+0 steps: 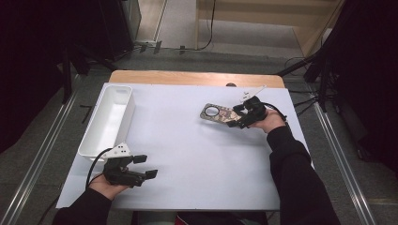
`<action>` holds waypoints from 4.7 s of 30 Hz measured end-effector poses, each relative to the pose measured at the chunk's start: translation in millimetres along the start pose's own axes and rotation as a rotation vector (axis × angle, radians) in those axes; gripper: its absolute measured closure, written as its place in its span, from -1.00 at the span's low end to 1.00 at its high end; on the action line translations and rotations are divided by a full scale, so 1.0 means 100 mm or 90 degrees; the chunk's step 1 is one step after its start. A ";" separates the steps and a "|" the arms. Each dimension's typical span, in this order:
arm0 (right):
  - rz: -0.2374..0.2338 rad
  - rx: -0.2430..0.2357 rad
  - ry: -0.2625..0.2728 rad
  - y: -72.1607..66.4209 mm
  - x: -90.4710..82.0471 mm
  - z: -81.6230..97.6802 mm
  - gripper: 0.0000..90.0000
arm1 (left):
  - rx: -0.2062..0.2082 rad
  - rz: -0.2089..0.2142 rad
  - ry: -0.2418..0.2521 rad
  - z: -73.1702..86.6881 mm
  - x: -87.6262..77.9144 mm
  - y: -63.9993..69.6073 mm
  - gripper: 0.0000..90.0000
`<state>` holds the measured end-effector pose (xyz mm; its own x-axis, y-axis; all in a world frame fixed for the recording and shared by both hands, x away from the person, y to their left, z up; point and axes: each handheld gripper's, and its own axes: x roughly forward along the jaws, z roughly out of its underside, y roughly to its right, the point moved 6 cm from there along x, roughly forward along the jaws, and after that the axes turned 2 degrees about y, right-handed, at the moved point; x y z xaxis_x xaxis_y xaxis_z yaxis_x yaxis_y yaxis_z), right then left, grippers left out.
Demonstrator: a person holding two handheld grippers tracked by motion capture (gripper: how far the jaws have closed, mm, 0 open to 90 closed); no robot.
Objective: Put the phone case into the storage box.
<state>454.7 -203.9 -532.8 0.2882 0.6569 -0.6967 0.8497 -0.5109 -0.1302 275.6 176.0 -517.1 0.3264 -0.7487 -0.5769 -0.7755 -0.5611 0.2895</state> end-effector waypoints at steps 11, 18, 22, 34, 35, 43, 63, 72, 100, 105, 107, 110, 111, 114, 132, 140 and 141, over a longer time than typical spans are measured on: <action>-0.022 0.043 0.003 -0.15 -0.06 -0.06 -0.76 | -0.001 -0.001 0.004 -0.02 0.01 0.00 -0.52; -0.015 0.068 -0.020 -0.25 -0.09 -0.04 -0.76 | -0.003 0.003 0.004 -0.03 0.01 0.00 -0.52; -0.013 0.073 -0.014 -0.34 -0.12 -0.04 -0.76 | -0.004 0.005 0.002 -0.04 0.02 0.00 -0.52; -0.006 0.145 0.003 -0.51 -0.19 -0.03 -0.76 | -0.020 0.017 0.003 -0.07 0.04 0.01 -0.52; -0.006 0.151 0.006 -0.52 -0.19 -0.03 -0.76 | -0.026 0.019 0.006 -0.08 0.04 0.01 -0.52; 0.001 0.193 0.016 -0.64 -0.18 0.04 -0.76 | -0.038 0.025 0.009 -0.11 0.04 0.02 -0.52; -0.016 0.240 0.043 -0.90 -0.10 0.05 -0.76 | -0.066 0.044 0.004 -0.20 0.10 0.05 -0.51; -0.018 0.259 0.066 -0.99 -0.09 0.04 -0.76 | -0.075 0.048 0.003 -0.33 0.22 0.07 -0.51; 0.003 0.310 0.114 -1.13 -0.07 -0.01 -0.76 | -0.139 0.023 -0.023 -0.63 0.48 -0.05 -0.51; -0.002 0.317 0.122 -1.16 -0.07 -0.01 -0.76 | -0.165 0.038 -0.027 -0.74 0.53 -0.05 -0.51; 0.002 0.313 0.128 -1.17 -0.08 -0.03 -0.76 | -0.168 0.038 -0.027 -0.77 0.55 -0.06 -0.51; 0.007 0.311 0.137 -1.19 -0.10 -0.05 -0.76 | -0.177 0.032 -0.029 -0.82 0.58 -0.08 -0.51; 0.009 0.310 0.138 -1.19 -0.11 -0.05 -0.76 | -0.181 0.032 -0.031 -0.84 0.59 -0.09 -0.51; 0.009 0.314 0.143 -1.20 -0.11 -0.06 -0.76 | -0.192 0.025 -0.038 -0.88 0.61 -0.11 -0.51; 0.033 0.328 0.157 -1.22 -0.09 -0.10 -0.76 | -0.202 0.004 -0.042 -1.18 0.72 -0.12 -0.43; 0.050 0.351 0.168 -1.22 -0.05 -0.10 -0.76 | -0.199 -0.011 -0.043 -1.27 0.78 -0.14 -0.43; 0.052 0.352 0.169 -1.22 -0.05 -0.10 -0.76 | -0.201 -0.014 -0.045 -1.27 0.79 -0.15 -0.43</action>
<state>354.1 -139.1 -506.7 0.5035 0.6827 -0.5296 0.4860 -0.7306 -0.4797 382.0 80.6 -469.7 0.2942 -0.7156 -0.6335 -0.5589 -0.6665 0.4933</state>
